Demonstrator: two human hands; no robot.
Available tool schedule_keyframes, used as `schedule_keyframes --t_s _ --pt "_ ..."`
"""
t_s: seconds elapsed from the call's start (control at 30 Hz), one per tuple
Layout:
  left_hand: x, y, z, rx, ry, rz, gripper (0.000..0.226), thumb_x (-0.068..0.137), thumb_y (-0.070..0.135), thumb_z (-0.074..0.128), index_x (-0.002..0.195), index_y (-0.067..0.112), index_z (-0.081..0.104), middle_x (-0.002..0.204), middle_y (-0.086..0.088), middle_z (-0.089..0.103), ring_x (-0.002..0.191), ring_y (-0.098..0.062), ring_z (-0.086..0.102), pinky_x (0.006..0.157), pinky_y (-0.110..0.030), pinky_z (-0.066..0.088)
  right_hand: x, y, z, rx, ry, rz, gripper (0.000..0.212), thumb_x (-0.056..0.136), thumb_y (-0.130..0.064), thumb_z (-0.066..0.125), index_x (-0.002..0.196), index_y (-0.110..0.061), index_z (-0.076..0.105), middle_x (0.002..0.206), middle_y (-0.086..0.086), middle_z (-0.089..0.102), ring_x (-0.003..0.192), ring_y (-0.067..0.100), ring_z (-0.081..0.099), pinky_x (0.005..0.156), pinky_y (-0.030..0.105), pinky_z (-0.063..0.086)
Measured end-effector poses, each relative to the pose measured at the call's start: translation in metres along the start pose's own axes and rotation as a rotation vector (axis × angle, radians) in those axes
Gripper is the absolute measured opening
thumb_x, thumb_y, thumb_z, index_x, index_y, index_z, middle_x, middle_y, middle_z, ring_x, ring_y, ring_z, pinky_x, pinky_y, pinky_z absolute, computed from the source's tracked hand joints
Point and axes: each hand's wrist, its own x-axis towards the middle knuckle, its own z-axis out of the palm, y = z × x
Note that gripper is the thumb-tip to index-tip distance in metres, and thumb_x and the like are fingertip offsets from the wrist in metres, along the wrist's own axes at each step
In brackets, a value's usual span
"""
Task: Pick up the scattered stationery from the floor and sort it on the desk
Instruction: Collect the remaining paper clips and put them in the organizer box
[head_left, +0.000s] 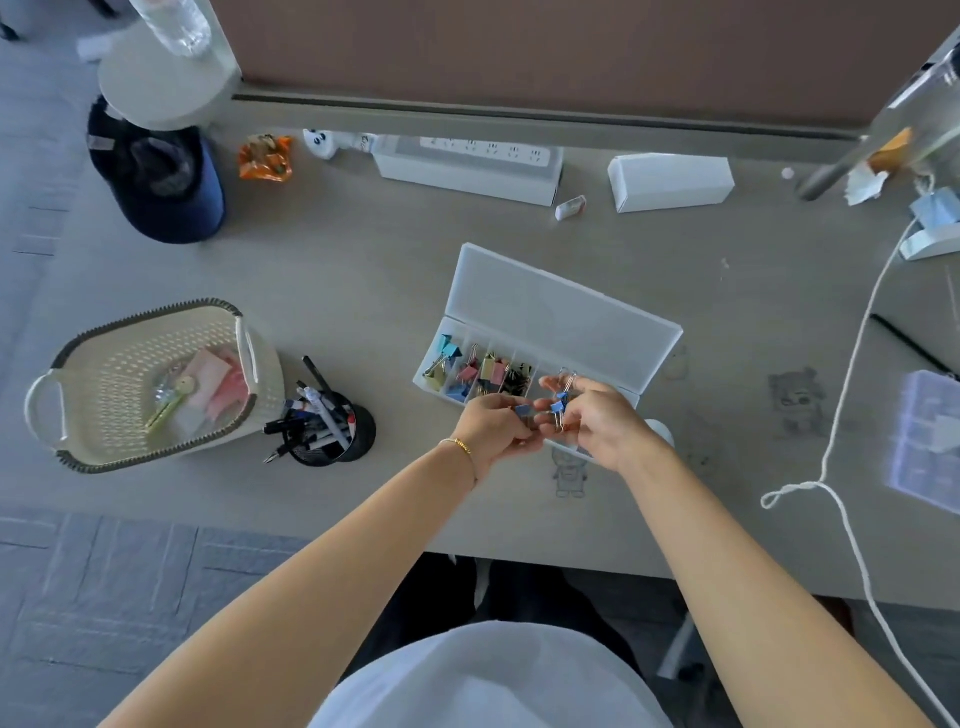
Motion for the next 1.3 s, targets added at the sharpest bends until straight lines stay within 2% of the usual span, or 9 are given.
schedule_keyframes --t_s 0.2,0.3,0.47,0.67,0.8,0.87,1.0,1.13,1.3 --pt "0.01 0.001 0.006 0.093 0.106 0.013 0.034 0.085 -0.02 0.053 0.108 0.002 0.066 0.102 -0.016 0.072 0.089 -0.027 0.072 0.082 -0.042 0.061 0.009 0.0 0.0 -0.189 0.054 -0.056 0.051 0.082 0.027 0.037 0.109 -0.005 0.065 0.097 0.017 0.069 0.084 0.025 0.068 0.064 0.031 0.062" --pt "0.009 0.003 0.009 0.125 0.12 0.006 0.031 0.087 -0.015 0.057 0.107 0.007 0.067 0.108 -0.016 0.07 0.099 -0.029 0.071 0.084 -0.04 0.06 0.014 0.002 -0.001 -0.249 0.107 -0.081 0.048 0.082 0.026 0.041 0.108 -0.005 0.067 0.104 0.02 0.071 0.089 0.026 0.071 0.079 0.04 0.062" --pt "0.01 0.005 0.012 0.12 0.135 0.01 0.038 0.089 -0.014 0.054 0.119 0.005 0.066 0.1 -0.012 0.066 0.089 -0.024 0.068 0.087 -0.039 0.059 0.014 0.002 0.001 -0.289 0.169 -0.105 0.038 0.085 0.02 0.048 0.101 -0.007 0.069 0.106 0.019 0.07 0.092 0.027 0.07 0.084 0.05 0.06" --pt "0.006 0.009 0.017 0.158 0.11 0.066 0.046 0.09 -0.013 0.05 0.13 0.007 0.062 0.121 -0.014 0.064 0.084 -0.016 0.062 0.086 -0.037 0.059 0.019 0.003 0.002 -0.364 0.159 -0.119 0.049 0.084 0.019 0.047 0.122 -0.005 0.068 0.119 0.018 0.068 0.105 0.028 0.068 0.081 0.044 0.062" --pt "0.006 0.012 0.018 0.197 0.111 0.07 0.052 0.091 -0.009 0.053 0.137 0.013 0.056 0.114 -0.007 0.066 0.095 -0.018 0.066 0.083 -0.034 0.06 0.017 0.002 0.003 -0.356 0.152 -0.118 0.05 0.086 0.015 0.053 0.13 -0.007 0.063 0.106 0.01 0.071 0.098 0.025 0.07 0.078 0.039 0.062" --pt "0.007 0.013 0.017 0.219 0.109 0.068 0.054 0.091 -0.009 0.054 0.14 0.015 0.054 0.122 -0.008 0.064 0.101 -0.021 0.066 0.082 -0.033 0.061 0.014 0.0 0.003 -0.36 0.168 -0.111 0.057 0.089 0.013 0.053 0.14 -0.012 0.055 0.107 0.008 0.069 0.095 0.022 0.07 0.076 0.036 0.062" --pt "0.008 0.009 0.013 0.276 0.136 0.117 0.054 0.088 -0.01 0.059 0.137 0.013 0.055 0.13 -0.014 0.061 0.092 -0.024 0.066 0.085 -0.041 0.06 0.013 0.0 0.001 -0.406 0.215 -0.137 0.055 0.089 0.01 0.054 0.137 -0.017 0.058 0.102 0.007 0.071 0.091 0.021 0.072 0.08 0.037 0.062" --pt "-0.003 0.011 0.007 0.159 0.118 0.082 0.045 0.088 -0.009 0.064 0.126 0.012 0.055 0.114 -0.021 0.068 0.072 -0.027 0.072 0.067 -0.037 0.063 0.001 -0.004 -0.002 -0.359 0.215 -0.157 0.031 0.083 0.01 0.067 0.102 -0.015 0.069 0.088 0.012 0.076 0.077 0.022 0.076 0.08 0.042 0.062" --pt "-0.015 0.012 -0.002 0.24 0.228 0.169 0.025 0.094 -0.003 0.047 0.103 0.016 0.061 0.089 -0.008 0.067 0.057 -0.018 0.063 0.041 -0.019 0.046 -0.018 -0.01 0.009 -0.484 0.156 -0.269 0.015 0.094 -0.001 0.058 0.094 -0.011 0.068 0.081 0.012 0.074 0.054 0.019 0.068 0.05 0.028 0.05"
